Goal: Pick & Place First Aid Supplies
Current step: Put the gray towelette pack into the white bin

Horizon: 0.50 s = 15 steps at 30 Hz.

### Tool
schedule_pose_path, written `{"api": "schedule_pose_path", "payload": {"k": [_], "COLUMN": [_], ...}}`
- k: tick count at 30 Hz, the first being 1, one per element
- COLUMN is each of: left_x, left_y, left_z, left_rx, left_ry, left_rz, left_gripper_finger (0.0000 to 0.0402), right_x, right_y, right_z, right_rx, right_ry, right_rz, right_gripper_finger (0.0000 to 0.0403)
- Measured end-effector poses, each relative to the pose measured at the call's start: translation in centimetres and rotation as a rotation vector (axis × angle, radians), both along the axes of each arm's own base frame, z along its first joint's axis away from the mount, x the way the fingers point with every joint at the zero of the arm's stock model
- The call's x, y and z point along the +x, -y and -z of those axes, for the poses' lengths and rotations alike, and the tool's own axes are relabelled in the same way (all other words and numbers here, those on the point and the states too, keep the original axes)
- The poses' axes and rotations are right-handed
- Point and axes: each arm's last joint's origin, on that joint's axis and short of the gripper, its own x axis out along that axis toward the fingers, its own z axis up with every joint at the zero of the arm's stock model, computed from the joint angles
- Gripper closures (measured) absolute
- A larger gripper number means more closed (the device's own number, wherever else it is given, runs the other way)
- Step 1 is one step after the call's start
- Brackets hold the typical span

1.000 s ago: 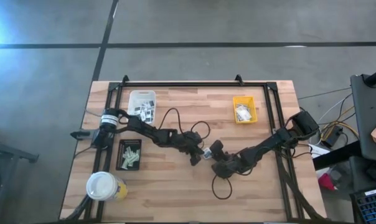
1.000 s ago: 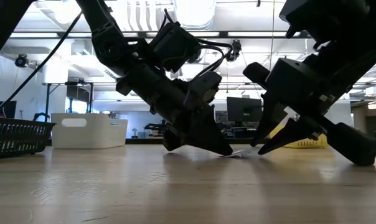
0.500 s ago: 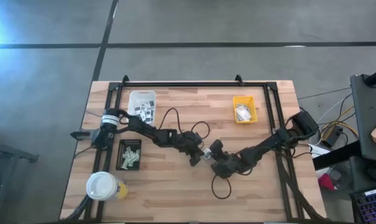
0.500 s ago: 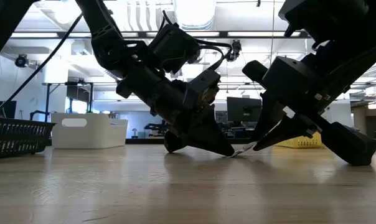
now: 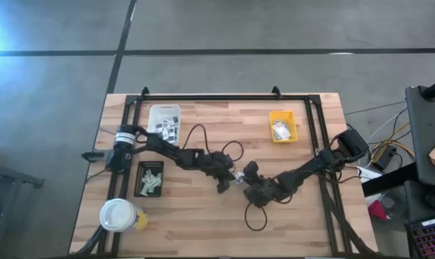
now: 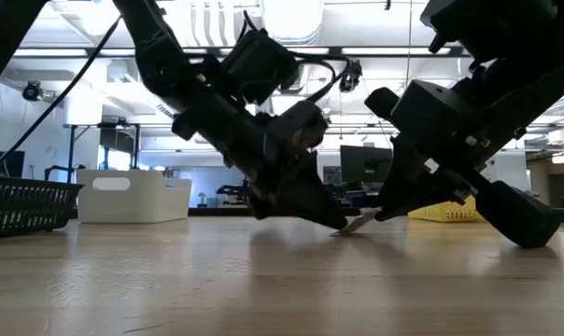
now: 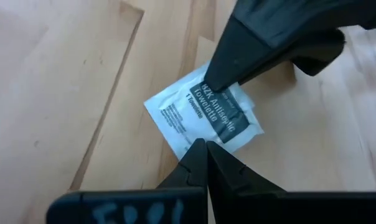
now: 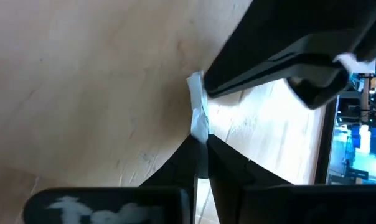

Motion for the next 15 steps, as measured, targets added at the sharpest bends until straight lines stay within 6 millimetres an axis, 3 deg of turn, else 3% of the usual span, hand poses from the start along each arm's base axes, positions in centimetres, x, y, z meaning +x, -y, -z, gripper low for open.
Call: {"api": "schedule_pose_path", "payload": {"k": [15], "left_x": [-1.6], "left_y": [-0.5], "left_z": [-4.4], "left_rx": [0.249], "left_ry": [-0.004], "left_rz": [-0.009], "left_gripper_finger": [0.0401], "right_x": [-0.2], "right_y": [0.1], "right_z": [-0.6], "right_rx": [0.083], "right_ry": [0.07], "right_rz": [0.113], "right_gripper_finger": [0.0376]}}
